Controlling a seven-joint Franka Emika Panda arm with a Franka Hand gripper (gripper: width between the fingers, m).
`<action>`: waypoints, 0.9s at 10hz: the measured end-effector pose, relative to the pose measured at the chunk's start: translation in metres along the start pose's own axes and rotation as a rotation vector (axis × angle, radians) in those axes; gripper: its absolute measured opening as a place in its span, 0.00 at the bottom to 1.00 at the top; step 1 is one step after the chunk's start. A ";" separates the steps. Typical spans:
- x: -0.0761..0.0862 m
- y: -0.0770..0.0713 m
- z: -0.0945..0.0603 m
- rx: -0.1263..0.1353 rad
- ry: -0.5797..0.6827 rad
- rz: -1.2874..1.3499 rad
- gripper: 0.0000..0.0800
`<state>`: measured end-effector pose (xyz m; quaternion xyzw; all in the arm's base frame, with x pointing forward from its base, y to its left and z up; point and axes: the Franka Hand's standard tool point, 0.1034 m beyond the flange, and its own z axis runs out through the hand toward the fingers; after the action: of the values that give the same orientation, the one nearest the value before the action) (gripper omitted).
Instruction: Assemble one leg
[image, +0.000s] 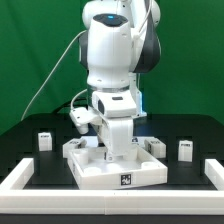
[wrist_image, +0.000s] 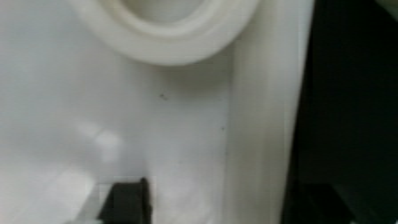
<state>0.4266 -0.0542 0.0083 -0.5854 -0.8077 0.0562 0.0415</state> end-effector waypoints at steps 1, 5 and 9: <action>0.000 0.000 0.000 0.001 0.000 0.000 0.30; -0.001 0.003 -0.002 -0.015 -0.003 0.001 0.09; 0.017 0.016 -0.003 -0.034 -0.005 0.139 0.09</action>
Offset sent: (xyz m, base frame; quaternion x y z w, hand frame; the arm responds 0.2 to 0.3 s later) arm 0.0000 0.0000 0.0000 0.0000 0.0000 0.0000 1.0000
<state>0.4368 -0.0335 0.0094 -0.6405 -0.7661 0.0465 0.0257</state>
